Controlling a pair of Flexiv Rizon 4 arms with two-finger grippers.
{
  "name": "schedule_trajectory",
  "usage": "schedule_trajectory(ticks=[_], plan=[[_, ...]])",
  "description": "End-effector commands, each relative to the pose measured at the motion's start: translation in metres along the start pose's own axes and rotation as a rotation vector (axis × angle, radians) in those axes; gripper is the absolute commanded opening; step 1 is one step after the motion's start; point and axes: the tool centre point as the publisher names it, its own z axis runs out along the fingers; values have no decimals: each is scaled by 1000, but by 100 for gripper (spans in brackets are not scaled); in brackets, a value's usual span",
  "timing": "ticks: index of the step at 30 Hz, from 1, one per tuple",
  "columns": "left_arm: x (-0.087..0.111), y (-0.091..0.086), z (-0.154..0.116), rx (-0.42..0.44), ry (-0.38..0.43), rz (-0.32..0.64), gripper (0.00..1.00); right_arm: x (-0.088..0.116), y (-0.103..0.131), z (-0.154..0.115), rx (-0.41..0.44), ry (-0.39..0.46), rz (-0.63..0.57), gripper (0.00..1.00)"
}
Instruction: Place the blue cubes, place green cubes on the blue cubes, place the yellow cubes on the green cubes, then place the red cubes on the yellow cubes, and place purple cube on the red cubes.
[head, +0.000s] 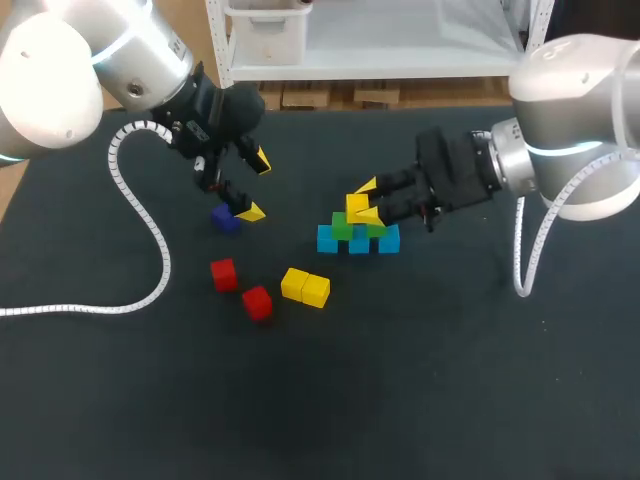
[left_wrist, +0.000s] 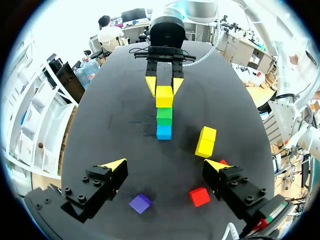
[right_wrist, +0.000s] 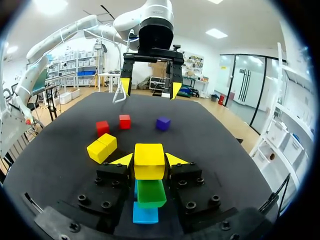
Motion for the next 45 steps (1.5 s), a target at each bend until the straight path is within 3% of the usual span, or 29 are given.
schedule_trajectory(ticks=[1, 12, 31, 45], plan=[[1, 1, 0, 2, -2, 3, 100, 1, 1, -2, 2, -2, 0, 0], [1, 1, 0, 2, -2, 3, 100, 2, -1, 0, -4, -6, 2, 0], [1, 1, 0, 2, -2, 3, 100, 4, -2, 0, -5, -2, 6, 9], [1, 1, 0, 2, -2, 3, 100, 6, -4, 0, -9, -4, 10, 32]])
